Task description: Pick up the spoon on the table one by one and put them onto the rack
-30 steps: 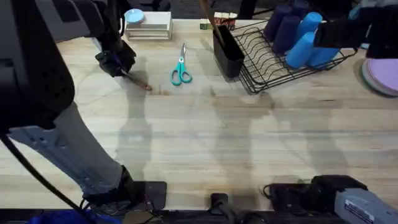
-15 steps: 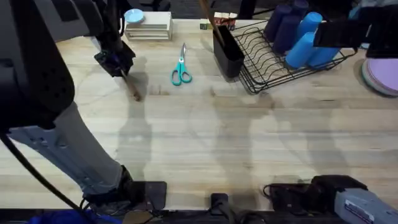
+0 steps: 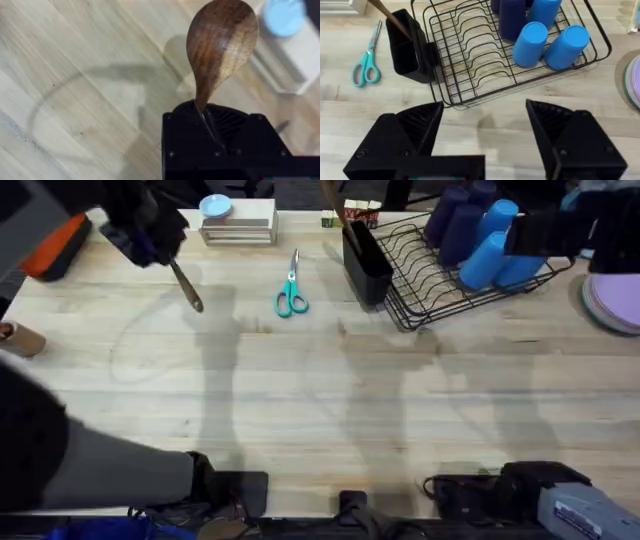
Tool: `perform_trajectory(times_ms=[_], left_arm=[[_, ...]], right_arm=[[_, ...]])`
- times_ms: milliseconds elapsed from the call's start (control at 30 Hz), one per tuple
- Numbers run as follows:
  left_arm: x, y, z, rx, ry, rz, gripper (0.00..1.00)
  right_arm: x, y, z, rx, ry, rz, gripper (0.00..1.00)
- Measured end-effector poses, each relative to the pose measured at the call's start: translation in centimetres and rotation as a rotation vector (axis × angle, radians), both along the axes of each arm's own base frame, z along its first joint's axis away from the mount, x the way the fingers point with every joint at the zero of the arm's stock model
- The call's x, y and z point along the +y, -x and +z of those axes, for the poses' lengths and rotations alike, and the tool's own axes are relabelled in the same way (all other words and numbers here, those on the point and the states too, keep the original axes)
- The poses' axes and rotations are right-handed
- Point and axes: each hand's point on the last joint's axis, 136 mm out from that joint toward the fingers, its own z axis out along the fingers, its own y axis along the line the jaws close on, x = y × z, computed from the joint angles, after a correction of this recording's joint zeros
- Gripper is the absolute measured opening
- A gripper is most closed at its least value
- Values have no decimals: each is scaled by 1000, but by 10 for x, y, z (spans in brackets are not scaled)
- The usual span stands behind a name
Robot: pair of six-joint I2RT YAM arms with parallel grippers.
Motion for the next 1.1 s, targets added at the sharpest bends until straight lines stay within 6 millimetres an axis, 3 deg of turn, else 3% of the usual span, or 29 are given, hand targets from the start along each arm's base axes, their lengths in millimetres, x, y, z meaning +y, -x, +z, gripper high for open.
perform_trajectory(times_ms=[167,267,533,733,767,933,1100], left_arm=[[-5,4,43,-120,-18,-9,43],[-20,-1,71,-213,-32,-49,43],[-111,-20,136,-452,-55,-309,43],[-174,-26,161,-560,-69,-488,43],[-202,-26,175,-624,-66,-553,43],[-238,-23,192,-705,-45,-632,43],[-260,-20,202,-757,-17,-686,43]], right_arm=[[0,0,0,0,0,0,996],[0,0,0,0,0,0,996],[0,0,0,0,0,0,996],[0,0,0,2,0,0,996],[0,0,0,2,0,0,996],[0,0,0,2,0,0,997],[0,0,0,2,0,0,996]])
